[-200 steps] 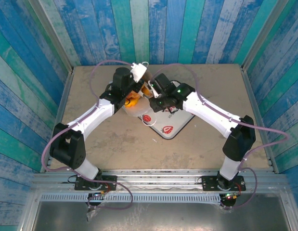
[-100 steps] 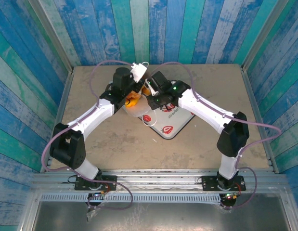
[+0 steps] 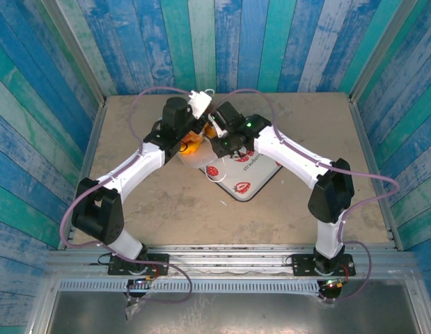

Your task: Take the fake bread out of the paper bag

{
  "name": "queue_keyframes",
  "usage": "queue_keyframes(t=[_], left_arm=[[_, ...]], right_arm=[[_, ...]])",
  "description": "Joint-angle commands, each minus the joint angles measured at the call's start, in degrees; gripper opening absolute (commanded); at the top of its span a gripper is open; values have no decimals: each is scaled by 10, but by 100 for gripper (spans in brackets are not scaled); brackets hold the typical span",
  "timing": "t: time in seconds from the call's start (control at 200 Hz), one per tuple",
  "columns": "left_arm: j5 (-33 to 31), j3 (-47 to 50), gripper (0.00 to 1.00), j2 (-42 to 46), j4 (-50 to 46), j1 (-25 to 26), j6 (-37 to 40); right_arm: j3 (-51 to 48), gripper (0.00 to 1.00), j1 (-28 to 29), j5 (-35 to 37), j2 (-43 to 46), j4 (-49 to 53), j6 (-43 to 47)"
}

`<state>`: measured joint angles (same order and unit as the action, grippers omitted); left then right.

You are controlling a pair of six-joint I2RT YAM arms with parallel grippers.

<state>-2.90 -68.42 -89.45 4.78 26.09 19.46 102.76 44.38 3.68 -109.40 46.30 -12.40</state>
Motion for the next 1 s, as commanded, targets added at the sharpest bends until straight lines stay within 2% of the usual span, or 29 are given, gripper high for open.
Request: queue_keyframes(t=[0.0,0.255,0.471,0.666,0.771,0.997], left_arm=[[14,-21,0,32,32,4,1],[15,-22,0,34,32,4,1],[13,-25,0,34,28,4,3],[13,-30,0,32,25,4,4],[14,-32,1,31,24,4,3],[-3,-30,1,32,24,4,1]], right_arm=[[17,51,-2,-8,-8,-5,6],[22,46,-2,-28,-7,-3,21],[33,49,-2,-57,-16,-3,36],[42,49,-2,-45,-19,1,40],[45,46,-2,-26,-24,6,34],[58,33,-2,-32,-25,22,31]])
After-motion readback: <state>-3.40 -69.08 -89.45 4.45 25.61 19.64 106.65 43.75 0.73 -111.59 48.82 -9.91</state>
